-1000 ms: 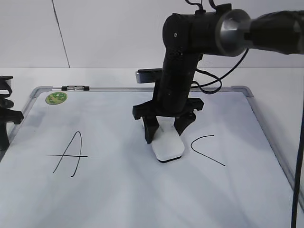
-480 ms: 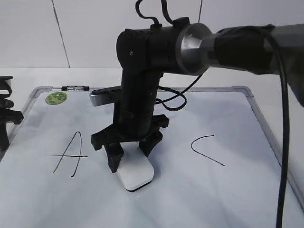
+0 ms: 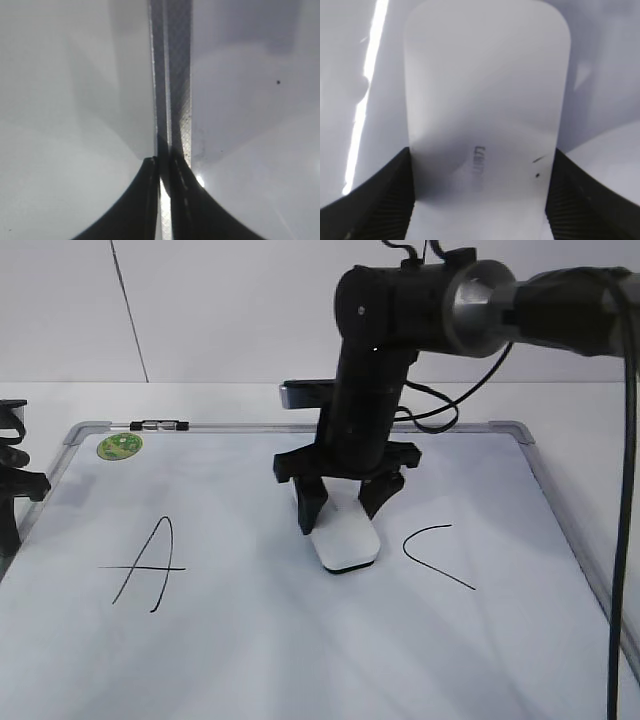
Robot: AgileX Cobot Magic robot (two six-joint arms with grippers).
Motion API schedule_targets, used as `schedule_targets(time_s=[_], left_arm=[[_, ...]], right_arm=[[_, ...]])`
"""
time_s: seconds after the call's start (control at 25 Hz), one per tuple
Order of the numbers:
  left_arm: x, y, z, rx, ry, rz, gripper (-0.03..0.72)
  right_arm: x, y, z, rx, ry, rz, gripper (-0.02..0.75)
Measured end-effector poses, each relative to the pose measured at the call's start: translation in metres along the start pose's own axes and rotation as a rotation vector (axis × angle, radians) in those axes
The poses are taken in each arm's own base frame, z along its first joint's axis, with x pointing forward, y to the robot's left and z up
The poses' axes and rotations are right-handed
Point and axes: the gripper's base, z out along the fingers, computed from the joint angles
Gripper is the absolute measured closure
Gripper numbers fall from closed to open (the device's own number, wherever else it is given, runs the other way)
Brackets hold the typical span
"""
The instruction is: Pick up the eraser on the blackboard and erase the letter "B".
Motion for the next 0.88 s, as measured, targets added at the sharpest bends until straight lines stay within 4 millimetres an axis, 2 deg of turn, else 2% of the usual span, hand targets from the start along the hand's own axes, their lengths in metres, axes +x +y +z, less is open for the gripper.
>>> schedule_targets(time_s=[0.08,0.16,0.56,0.64,0.88], left_arm=[[0.0,0.0,0.0,0.0,0.0,0.0,0.659],[0.0,0.0,0.0,0.0,0.0,0.0,0.659],[0.0,0.0,0.0,-0.001,0.004,0.001,0.659],[0.0,0.0,0.0,-0.001,0.005,0.001,0.659],[0.0,0.0,0.0,-0.001,0.005,0.001,0.659]], right_arm=[[-0.004,-0.02,-0.004,0.001,-0.009,0.046,0.188],[-0.005,-0.029,-0.005,0.001,-0.013,0.068,0.187],[-0.009,-0.027,-0.012,-0.079,-0.034,0.09,0.188],[-0.009,-0.025,-0.023,-0.084,-0.065,0.084,0.187],[0.005,-0.031,-0.093,-0.074,-0.218,0.079,0.187]])
